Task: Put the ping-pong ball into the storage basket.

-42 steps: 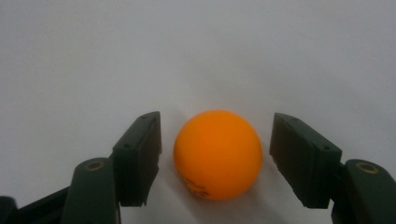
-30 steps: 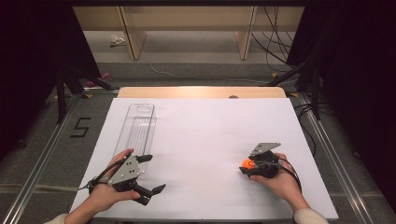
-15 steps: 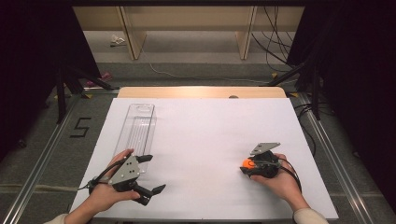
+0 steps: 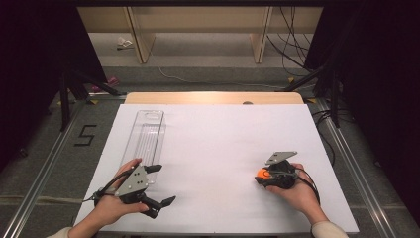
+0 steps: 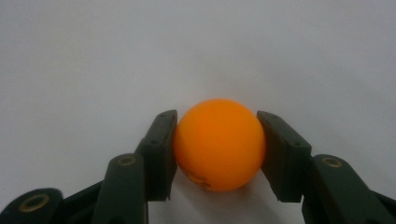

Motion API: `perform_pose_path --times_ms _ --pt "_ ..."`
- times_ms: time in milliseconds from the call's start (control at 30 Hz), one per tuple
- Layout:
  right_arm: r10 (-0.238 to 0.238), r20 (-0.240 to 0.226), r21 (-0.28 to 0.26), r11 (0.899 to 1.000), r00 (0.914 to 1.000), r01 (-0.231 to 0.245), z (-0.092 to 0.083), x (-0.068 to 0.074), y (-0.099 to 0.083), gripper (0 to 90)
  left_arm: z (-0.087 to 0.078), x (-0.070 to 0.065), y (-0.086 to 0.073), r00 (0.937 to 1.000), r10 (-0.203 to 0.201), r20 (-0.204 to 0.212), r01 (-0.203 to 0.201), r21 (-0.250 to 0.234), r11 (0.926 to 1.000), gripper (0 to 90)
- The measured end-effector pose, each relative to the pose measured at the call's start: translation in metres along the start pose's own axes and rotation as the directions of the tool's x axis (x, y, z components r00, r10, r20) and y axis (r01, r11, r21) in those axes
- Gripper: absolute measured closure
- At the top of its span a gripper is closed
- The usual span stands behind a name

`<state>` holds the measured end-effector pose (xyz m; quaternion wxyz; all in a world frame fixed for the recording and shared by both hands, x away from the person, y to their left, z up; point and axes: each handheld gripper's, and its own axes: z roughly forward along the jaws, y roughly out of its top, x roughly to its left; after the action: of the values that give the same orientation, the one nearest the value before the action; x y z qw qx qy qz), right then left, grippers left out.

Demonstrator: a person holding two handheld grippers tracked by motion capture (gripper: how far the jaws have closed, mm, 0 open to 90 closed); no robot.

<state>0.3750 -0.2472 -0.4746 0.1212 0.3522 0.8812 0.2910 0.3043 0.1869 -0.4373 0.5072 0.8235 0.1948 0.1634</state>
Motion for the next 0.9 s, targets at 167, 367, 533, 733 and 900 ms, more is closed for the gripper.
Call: perform_pose_path --times_ms 167,367,533,733,900 --pt "-0.002 0.005 -0.011 1.0 1.0 0.002 -0.001 0.0 0.001 51.3 0.0 -0.001 0.0 1.0 0.003 0.002 -0.003 -0.002 1.0 0.0" --pt "-0.005 0.015 -0.034 0.999 0.9999 0.005 -0.006 -0.001 0.003 51.3 0.0 -0.003 0.001 0.9999 0.011 0.013 -0.011 -0.003 0.9999 0.0" --pt "-0.003 0.027 -0.061 0.998 0.9996 0.005 -0.01 0.0 0.006 51.4 0.0 -0.003 0.001 0.9999 0.01 0.013 -0.01 -0.004 0.9999 0.0" --pt "-0.005 0.032 -0.077 0.997 0.9995 0.008 -0.013 0.001 0.008 51.4 0.0 -0.003 0.001 0.9998 0.014 0.014 -0.014 -0.003 0.9999 0.0" --pt "-0.002 0.033 -0.102 0.995 0.9995 0.005 -0.016 0.001 0.011 51.4 0.0 -0.003 0.001 0.9998 0.014 0.015 -0.014 -0.002 0.9999 0.0"
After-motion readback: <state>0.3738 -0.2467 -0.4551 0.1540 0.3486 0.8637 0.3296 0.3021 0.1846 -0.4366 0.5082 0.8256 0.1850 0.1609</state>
